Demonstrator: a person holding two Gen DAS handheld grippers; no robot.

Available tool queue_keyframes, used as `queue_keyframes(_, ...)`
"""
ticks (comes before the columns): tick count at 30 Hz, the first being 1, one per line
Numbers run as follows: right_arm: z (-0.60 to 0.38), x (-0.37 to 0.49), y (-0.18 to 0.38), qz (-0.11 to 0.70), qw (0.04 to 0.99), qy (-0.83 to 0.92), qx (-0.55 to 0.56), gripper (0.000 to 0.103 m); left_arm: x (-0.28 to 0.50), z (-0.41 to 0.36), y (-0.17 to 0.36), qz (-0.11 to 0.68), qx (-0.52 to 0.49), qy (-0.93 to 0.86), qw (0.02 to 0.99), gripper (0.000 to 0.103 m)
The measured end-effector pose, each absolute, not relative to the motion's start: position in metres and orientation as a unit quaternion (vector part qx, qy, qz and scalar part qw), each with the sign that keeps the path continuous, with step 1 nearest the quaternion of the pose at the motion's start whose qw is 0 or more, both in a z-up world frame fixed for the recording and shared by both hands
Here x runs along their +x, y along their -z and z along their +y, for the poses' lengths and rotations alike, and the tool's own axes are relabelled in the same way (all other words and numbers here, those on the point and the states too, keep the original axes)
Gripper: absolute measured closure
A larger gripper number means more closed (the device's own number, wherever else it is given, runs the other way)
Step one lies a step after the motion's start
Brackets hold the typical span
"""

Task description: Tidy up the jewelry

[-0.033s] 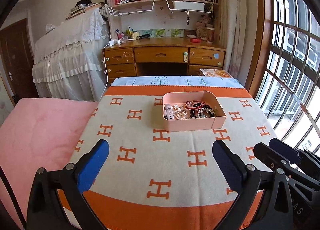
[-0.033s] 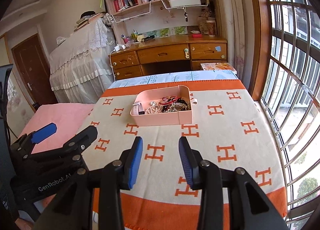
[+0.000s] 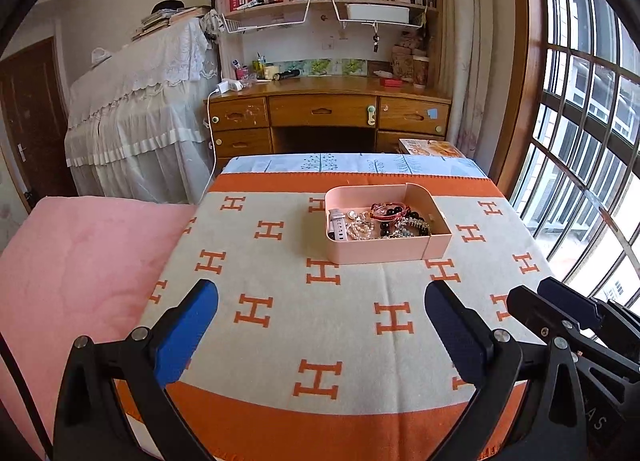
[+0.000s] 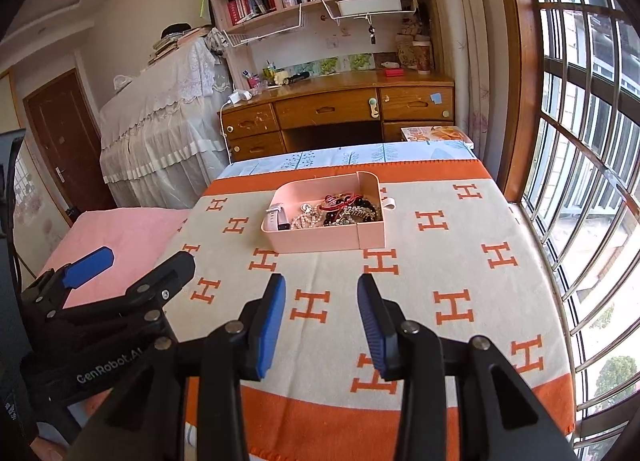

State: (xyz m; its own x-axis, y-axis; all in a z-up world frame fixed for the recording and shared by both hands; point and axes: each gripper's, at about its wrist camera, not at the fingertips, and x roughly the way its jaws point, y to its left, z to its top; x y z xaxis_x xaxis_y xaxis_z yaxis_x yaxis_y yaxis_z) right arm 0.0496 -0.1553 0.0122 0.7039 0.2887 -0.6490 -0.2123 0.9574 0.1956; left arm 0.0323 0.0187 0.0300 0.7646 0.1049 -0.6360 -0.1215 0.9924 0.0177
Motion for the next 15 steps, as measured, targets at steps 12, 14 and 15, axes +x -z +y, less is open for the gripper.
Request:
queue_keyframes(12, -0.1548, 0.0429, -0.0156, 0.348, 0.927, -0.131, 0.055, 0.065, 0.0243, 0.0157, -0.0318, 0.324, -0.011, -0.068, 0.944, 0.001)
queue_keyframes(14, -0.1554, 0.0422, -0.0151, 0.348, 0.927, -0.13, 0.057, 0.065, 0.0239, 0.0154, -0.0317, 0.325, -0.012, -0.067, 0.943, 0.001)
queue_keyframes(15, -0.1556, 0.0414, -0.0148, 0.348, 0.927, -0.13, 0.057, 0.065, 0.0236, 0.0152, -0.0318, 0.325, -0.012, -0.066, 0.943, 0.001)
